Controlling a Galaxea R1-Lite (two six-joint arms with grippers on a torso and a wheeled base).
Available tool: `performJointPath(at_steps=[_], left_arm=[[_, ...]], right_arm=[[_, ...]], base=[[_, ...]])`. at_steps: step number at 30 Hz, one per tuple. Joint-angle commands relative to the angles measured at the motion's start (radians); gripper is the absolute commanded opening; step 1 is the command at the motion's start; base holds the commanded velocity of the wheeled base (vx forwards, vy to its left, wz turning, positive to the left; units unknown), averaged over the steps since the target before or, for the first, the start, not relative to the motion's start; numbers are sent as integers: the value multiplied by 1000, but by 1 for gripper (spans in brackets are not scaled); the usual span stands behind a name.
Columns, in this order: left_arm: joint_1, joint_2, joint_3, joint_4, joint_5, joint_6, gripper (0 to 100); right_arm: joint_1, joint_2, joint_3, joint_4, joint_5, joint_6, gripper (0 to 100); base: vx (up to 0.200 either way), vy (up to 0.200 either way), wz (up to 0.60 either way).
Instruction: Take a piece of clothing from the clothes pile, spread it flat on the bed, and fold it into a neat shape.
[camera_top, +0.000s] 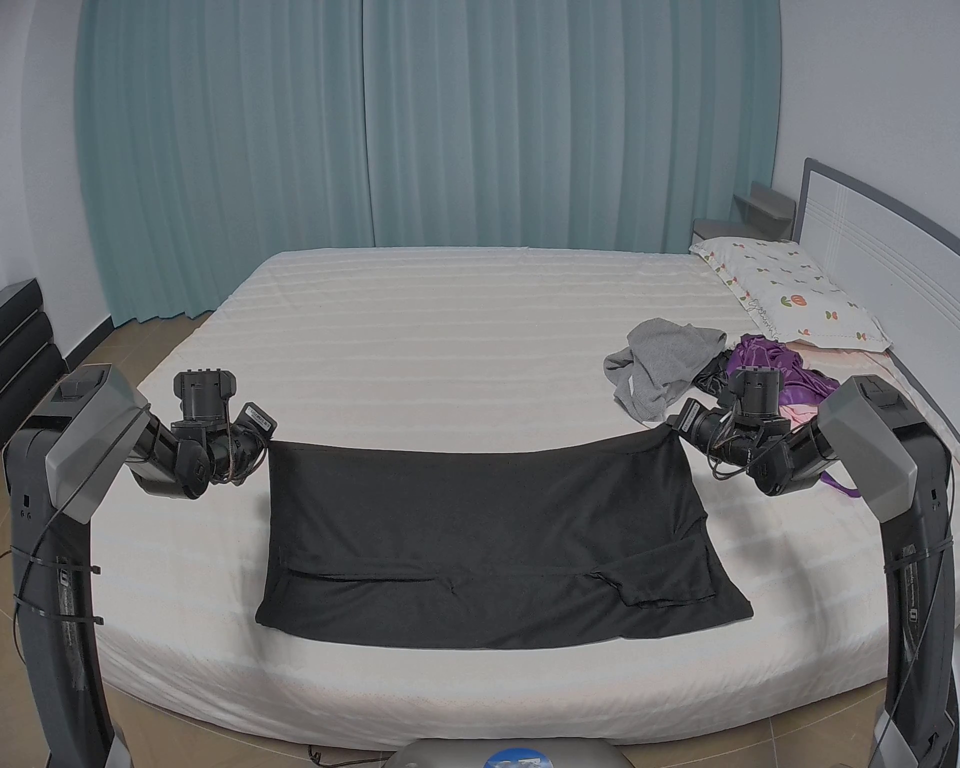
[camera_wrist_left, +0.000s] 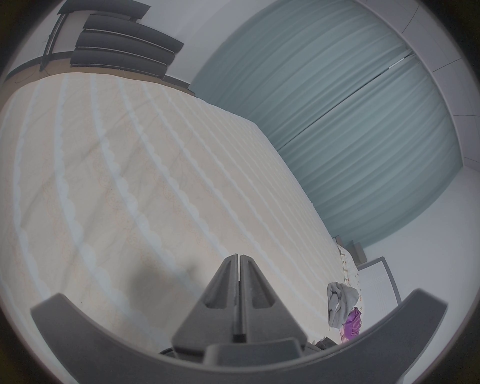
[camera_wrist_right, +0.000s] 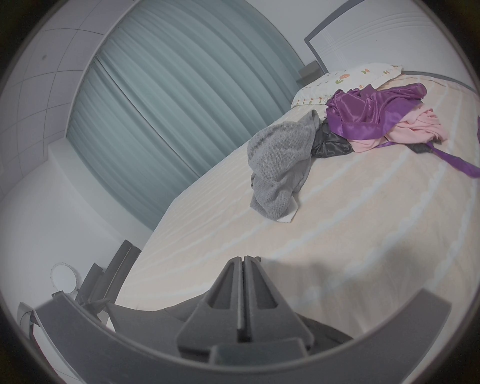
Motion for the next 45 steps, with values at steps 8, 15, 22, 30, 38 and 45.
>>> performJointPath(at_steps=[8,15,22,30,38,45], left_arm=[[1,-11,52,6,-4,6,0],[-2,-55,130,8,-15,35,0],[-6,-106,218,3,-21,70,0],[-5,-143,297,2,-24,87,0],[-8,-167,388,0,-24,130,0],[-19,-176,463,-3,-24,173,0]], right_arm=[[-9,-70,126,5,43,-5,0],[-9,-132,242,5,98,-13,0],[-36,-174,316,3,127,-34,0],[-52,-205,411,-3,161,-63,0],[-61,-207,479,-8,166,-80,0],[-88,-228,572,-11,218,-126,0]], base=[[0,0,0],[0,0,0],[0,0,0],[0,0,0],[0,0,0],[0,0,0]])
